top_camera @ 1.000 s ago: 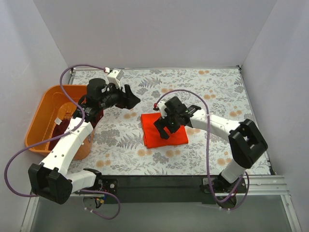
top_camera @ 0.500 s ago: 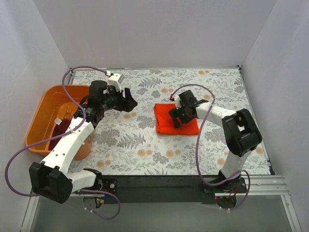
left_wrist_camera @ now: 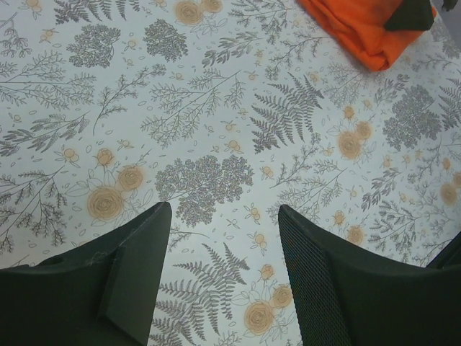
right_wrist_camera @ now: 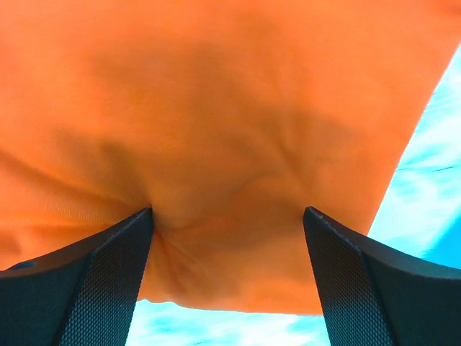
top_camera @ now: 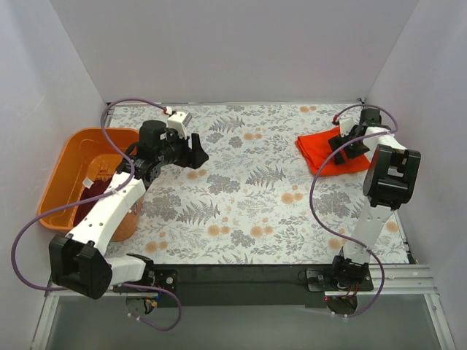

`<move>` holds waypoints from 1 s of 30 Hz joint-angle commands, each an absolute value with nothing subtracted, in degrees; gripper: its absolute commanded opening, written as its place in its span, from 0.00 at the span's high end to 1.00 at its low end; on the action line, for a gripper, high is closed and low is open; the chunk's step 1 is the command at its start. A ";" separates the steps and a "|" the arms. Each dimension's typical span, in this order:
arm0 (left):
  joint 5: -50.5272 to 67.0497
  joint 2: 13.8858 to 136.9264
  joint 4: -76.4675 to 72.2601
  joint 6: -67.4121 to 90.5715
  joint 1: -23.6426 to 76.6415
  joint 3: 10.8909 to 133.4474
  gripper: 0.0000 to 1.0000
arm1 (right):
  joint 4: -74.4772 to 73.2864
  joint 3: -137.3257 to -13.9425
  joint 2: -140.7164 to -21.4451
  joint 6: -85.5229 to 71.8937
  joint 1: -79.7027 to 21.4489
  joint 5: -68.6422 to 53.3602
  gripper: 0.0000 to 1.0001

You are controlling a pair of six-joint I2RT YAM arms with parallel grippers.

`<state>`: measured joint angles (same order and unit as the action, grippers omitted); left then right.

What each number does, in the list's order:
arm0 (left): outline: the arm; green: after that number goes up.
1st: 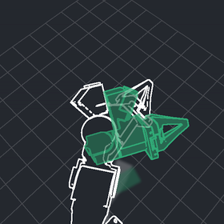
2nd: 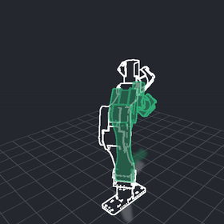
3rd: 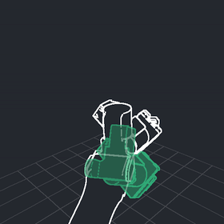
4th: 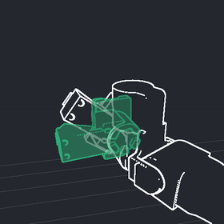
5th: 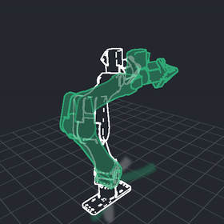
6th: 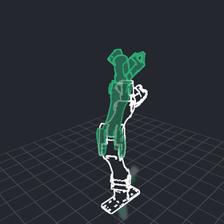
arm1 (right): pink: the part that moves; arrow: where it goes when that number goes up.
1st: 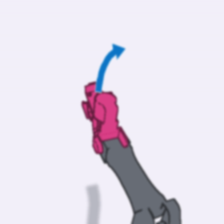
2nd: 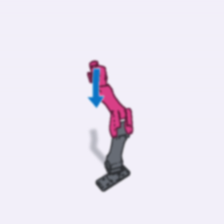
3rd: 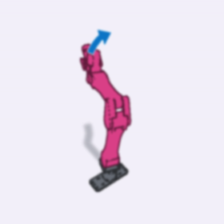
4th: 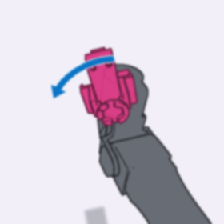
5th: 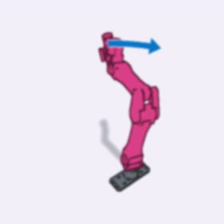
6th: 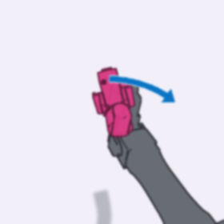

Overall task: Fold and stack the t-shirts
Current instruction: Neatly place the folded tshirt to the corner

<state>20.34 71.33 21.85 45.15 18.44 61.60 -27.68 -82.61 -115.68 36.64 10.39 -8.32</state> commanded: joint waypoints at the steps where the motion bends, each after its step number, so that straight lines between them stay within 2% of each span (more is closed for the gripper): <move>1: 19.87 71.89 21.00 43.68 18.02 61.87 0.40 | -34.45 -88.49 -124.53 44.92 12.91 -4.57 0.13; 8: 19.42 72.77 21.00 42.98 18.02 62.58 0.40 | -36.20 -99.65 -130.51 34.82 13.01 -3.17 0.17; 12: 19.34 72.77 21.36 42.98 18.02 63.19 0.39 | -37.26 -101.42 -131.40 28.75 12.92 -3.77 0.22; 14: 19.16 72.60 22.06 42.98 18.02 63.54 0.39 | -38.49 -100.64 -130.87 26.81 12.66 -6.31 0.20; 21: 19.16 69.61 23.11 42.19 18.02 63.02 0.39 | -38.41 -96.59 -119.90 29.97 11.43 -11.25 0.16; 30: 19.95 69.61 23.11 42.89 18.02 62.93 0.39 | -36.74 -92.90 -110.40 29.80 3.61 -10.99 0.18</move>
<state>19.92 71.29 22.72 43.29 18.41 61.65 -37.45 -94.02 -114.87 30.20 6.63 -9.54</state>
